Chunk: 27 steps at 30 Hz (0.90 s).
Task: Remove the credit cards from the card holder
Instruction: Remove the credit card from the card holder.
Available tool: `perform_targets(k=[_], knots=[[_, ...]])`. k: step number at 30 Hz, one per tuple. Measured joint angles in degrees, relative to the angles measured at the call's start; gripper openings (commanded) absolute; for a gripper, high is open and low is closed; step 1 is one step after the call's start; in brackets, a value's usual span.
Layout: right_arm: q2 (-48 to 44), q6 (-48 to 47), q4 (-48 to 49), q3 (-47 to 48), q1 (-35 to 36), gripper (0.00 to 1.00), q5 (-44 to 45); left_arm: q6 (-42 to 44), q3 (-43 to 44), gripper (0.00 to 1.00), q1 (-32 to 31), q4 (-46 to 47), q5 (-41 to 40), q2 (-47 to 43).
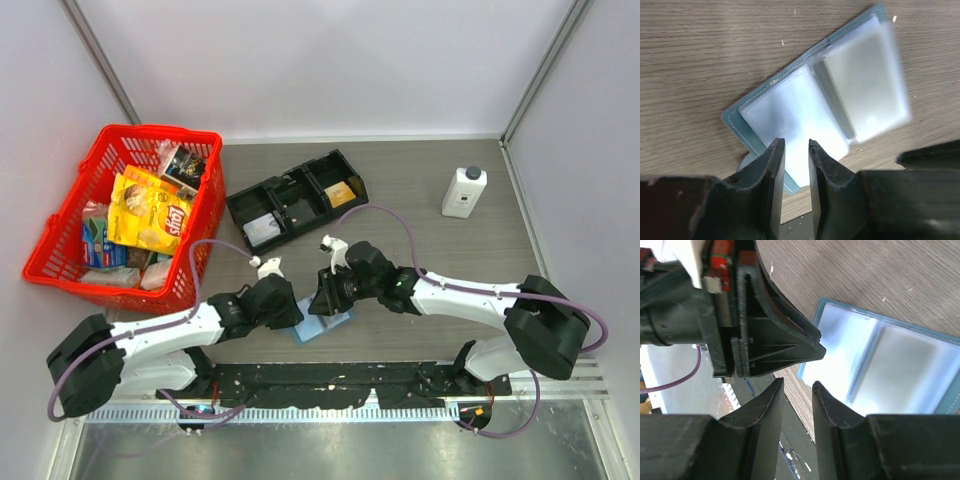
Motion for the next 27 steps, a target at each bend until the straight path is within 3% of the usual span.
perform_targets(k=[7,11,18,27], knots=[[5.01,0.2,1.42,0.0,0.02,0.34,-4.94,-3.06,-1.46,0.35,0.0,-2.86,-2.95,-12.15],[4.28,0.04,-1.46,0.17,0.09,0.39,0.35,-4.24,-1.81,0.35,0.0,-3.21,-3.69,-15.54],[2.84,-0.59,-9.55,1.44,0.07,0.48,13.4,-4.13,-1.75,0.35,0.0,-3.19,-2.64,-6.99],[4.61,-0.68,-11.72,1.62,0.07,0.49,16.35,-2.78,-0.24,0.3,0.0,-1.88,0.09,0.42]])
